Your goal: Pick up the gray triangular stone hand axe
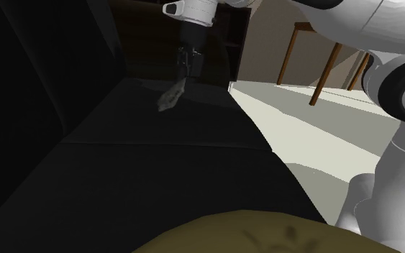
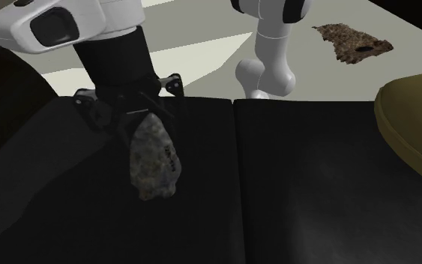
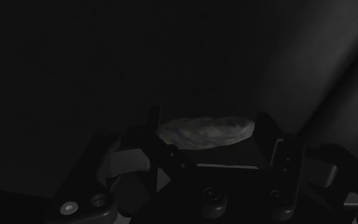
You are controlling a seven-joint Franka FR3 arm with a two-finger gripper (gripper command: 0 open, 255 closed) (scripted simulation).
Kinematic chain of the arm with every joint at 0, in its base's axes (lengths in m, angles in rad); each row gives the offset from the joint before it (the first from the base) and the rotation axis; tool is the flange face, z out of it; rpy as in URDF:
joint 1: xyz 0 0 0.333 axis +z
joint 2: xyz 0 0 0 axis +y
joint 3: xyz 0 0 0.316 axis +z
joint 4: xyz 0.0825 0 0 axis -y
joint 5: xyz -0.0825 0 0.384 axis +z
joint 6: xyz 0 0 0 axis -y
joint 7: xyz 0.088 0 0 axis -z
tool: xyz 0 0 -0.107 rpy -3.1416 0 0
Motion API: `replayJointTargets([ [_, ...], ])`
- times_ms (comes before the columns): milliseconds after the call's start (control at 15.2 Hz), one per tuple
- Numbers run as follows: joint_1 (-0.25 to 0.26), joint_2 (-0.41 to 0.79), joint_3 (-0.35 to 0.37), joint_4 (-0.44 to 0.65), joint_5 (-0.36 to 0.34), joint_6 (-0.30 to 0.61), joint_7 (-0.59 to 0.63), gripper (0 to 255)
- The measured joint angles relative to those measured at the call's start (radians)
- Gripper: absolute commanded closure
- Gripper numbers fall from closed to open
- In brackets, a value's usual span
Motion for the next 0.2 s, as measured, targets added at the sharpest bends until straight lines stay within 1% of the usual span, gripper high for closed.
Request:
replayJointTargets([
  [198, -0.001, 0.025, 0.0, 0.073, 0.002, -0.047, 0.006, 255],
])
